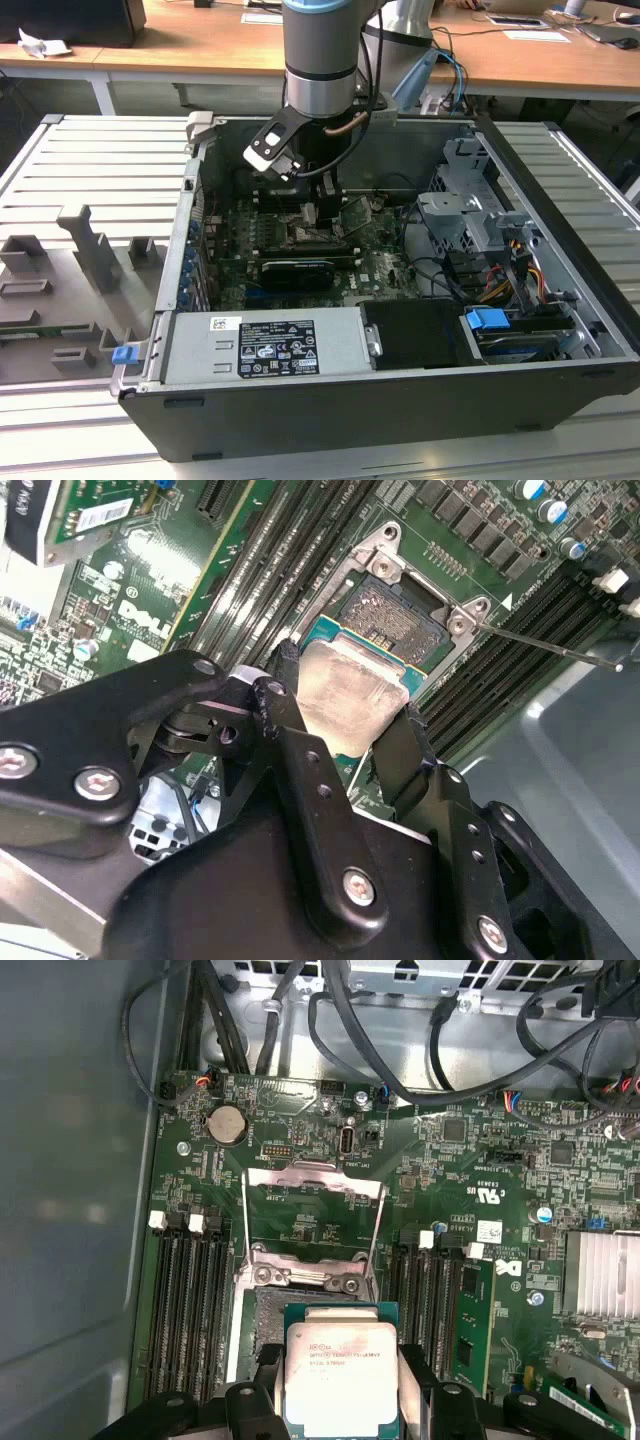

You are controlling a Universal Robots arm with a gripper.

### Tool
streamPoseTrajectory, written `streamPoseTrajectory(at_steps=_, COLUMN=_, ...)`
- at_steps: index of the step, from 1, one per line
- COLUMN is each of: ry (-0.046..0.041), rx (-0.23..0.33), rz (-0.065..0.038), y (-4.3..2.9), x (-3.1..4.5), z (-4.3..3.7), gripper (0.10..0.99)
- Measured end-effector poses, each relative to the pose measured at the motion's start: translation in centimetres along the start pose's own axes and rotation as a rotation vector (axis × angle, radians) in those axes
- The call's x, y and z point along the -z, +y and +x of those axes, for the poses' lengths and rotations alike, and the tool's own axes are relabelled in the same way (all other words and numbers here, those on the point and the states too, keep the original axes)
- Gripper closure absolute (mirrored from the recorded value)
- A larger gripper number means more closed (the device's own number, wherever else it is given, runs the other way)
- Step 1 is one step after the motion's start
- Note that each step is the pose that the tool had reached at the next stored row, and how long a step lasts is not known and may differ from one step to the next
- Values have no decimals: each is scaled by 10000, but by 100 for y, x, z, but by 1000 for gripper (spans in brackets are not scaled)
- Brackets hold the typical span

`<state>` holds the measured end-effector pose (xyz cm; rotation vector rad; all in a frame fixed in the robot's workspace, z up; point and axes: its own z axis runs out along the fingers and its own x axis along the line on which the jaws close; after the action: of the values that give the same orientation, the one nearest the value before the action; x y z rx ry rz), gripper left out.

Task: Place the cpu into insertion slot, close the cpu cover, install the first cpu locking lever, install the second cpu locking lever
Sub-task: 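Place the cpu into insertion slot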

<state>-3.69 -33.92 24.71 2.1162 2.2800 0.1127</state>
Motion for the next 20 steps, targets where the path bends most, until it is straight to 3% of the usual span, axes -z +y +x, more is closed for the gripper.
streamPoseTrajectory(at_steps=9, ry=2, rx=-103, rz=-1, y=-1, x=-113, z=98, gripper=545)
streamPoseTrajectory(at_steps=13, ry=-23, rx=-436, rz=1, y=-5, x=-162, z=113, gripper=545)
streamPoseTrajectory(at_steps=20, ry=-24, rx=-469, rz=-1, y=-54, x=-210, z=137, gripper=545)
